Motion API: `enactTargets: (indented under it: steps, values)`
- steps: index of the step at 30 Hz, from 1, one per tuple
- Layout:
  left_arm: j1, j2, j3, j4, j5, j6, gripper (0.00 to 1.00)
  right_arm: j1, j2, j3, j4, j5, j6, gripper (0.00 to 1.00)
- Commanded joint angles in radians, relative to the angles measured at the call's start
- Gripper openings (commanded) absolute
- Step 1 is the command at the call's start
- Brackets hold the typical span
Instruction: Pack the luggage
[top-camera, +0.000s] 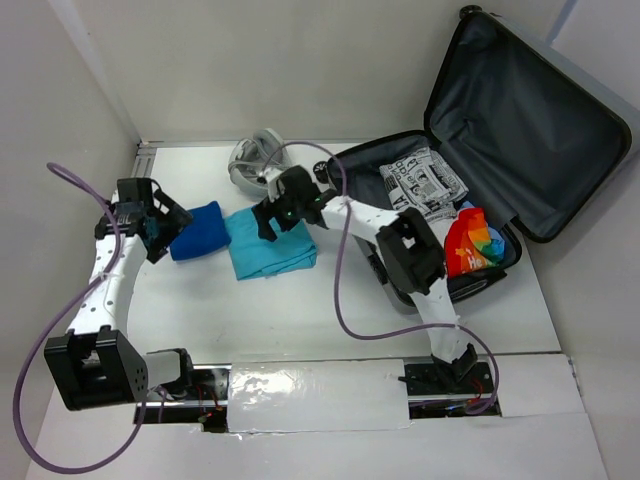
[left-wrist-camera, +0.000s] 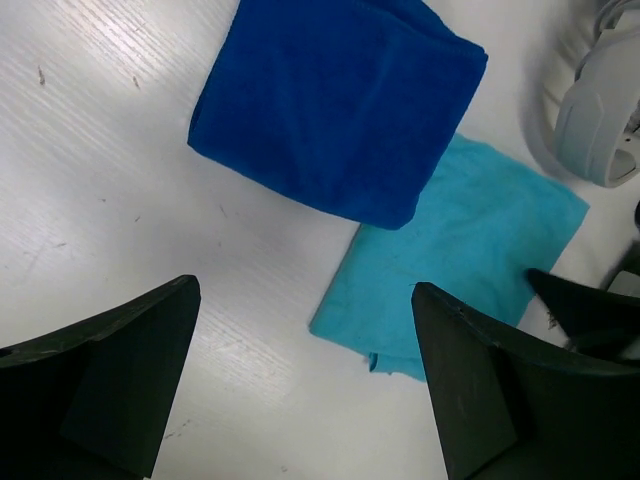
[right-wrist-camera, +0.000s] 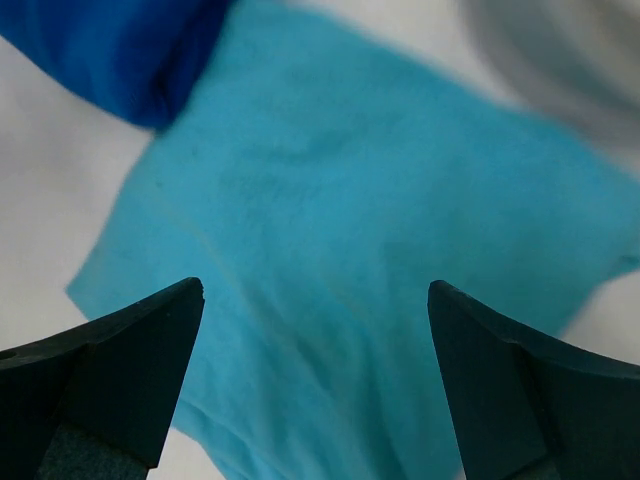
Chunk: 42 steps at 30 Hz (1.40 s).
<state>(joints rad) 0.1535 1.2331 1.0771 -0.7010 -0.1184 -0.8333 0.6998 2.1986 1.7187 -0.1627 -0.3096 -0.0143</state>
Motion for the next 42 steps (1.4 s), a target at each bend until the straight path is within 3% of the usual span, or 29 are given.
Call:
enactTargets:
  steps: [1, 5, 11, 16, 17, 22, 30, 35, 42]
  values:
    - [0.015, -0.030, -0.051, 0.110, 0.022, -0.043, 1.00, 0.039, 0.052, 0.064, -0.078, 0.060, 0.005, 1.00]
    - [0.040, 0.014, -0.086, 0.221, 0.043, -0.032, 1.00, 0.040, 0.072, 0.038, -0.046, 0.073, 0.036, 1.00]
    - [0.124, 0.215, -0.016, 0.207, 0.014, 0.062, 1.00, 0.085, 0.046, 0.053, -0.061, 0.150, 0.014, 1.00]
    - [0.193, 0.322, 0.000, 0.257, 0.035, 0.137, 0.88, 0.086, 0.044, 0.100, -0.031, 0.112, 0.039, 1.00]
    - [0.207, 0.333, 0.000, 0.277, 0.058, 0.137, 0.81, 0.086, 0.055, 0.154, -0.031, 0.100, 0.039, 1.00]
    - [0.207, 0.379, -0.062, 0.397, 0.154, 0.169, 0.68, 0.139, 0.168, 0.355, -0.051, 0.112, 0.065, 1.00]
    - [0.207, 0.434, -0.083, 0.451, 0.197, 0.191, 0.58, 0.149, 0.427, 0.717, -0.018, 0.095, 0.171, 0.96]
    - [0.207, 0.486, -0.059, 0.419, 0.177, 0.191, 0.50, 0.139, 0.513, 0.725, 0.162, 0.095, 0.186, 0.95]
    - [0.207, 0.542, -0.049, 0.400, 0.163, 0.191, 0.41, 0.129, 0.641, 0.828, 0.253, 0.060, 0.208, 0.95]
